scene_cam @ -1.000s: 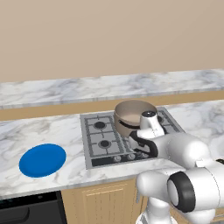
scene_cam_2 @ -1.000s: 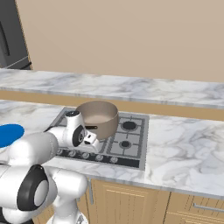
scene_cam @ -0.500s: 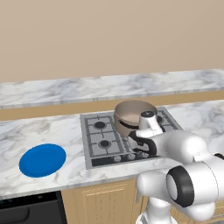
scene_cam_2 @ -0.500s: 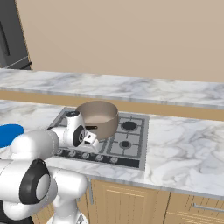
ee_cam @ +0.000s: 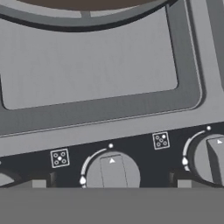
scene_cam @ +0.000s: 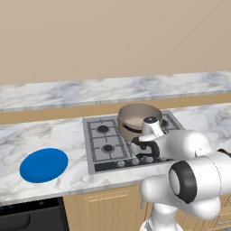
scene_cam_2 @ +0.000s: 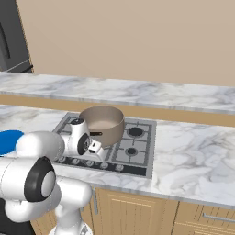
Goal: Retrieve the frozen meat and place it in the pot on a burner. Then turn the burner on.
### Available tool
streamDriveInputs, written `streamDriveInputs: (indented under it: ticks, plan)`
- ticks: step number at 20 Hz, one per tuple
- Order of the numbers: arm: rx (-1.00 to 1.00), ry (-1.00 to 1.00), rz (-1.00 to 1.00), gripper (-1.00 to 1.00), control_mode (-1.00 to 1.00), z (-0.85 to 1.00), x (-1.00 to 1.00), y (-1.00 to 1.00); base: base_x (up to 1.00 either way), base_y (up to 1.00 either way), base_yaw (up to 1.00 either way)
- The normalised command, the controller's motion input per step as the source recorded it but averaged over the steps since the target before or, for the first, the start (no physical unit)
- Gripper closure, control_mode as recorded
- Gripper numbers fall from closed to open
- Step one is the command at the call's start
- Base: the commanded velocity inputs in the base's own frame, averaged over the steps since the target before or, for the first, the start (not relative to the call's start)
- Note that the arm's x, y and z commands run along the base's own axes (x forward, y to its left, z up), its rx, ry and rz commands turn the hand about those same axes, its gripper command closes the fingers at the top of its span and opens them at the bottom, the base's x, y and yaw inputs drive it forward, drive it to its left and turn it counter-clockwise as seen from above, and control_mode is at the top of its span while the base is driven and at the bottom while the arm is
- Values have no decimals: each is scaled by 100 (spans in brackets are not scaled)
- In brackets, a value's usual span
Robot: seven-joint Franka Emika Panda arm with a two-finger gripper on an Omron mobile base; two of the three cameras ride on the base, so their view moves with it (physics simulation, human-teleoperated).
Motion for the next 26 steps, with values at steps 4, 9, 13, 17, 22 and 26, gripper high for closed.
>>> streamDriveInputs:
  ticks: [4, 9, 13, 17, 22, 26]
  plan:
    - [0, 0, 0, -100, -100, -21, 0, 0, 0, 0, 0]
    - [1, 0, 0, -100, -100, -15, -1, 0, 0, 0, 0]
    - [4, 0, 0, -100, -100, -16, -13, 0, 0, 0, 0]
    - [9, 0, -2, 100, -100, -26, -30, 0, 0, 0, 0]
    - [7, 0, -2, 100, -100, -23, -24, 0, 0, 0, 0]
    - [2, 0, 0, 100, -100, -10, -10, 0, 0, 0, 0]
